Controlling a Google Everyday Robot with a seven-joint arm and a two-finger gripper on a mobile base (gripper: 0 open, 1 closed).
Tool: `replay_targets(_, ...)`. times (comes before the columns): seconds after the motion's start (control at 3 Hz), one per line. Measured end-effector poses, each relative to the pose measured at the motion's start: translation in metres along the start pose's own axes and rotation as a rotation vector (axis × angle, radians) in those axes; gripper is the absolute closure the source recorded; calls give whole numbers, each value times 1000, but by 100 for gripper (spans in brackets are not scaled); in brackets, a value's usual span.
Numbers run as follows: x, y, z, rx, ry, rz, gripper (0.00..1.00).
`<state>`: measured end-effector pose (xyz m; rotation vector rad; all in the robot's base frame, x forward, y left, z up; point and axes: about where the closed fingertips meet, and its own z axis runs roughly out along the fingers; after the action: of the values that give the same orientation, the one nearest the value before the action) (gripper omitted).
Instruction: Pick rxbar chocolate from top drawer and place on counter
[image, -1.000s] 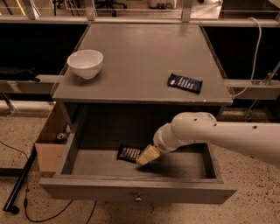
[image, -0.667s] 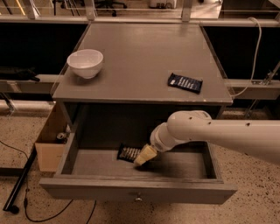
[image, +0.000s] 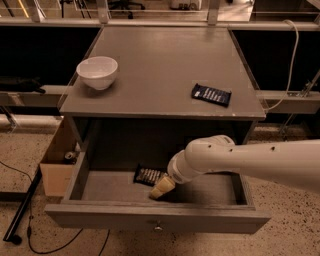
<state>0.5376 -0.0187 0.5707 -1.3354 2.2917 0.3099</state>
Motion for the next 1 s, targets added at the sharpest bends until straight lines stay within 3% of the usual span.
replay_targets(0.67, -2, 2, -5, 12, 1, -11, 0)
replay_targets(1.0, -7, 9, -31, 68, -8, -42, 0)
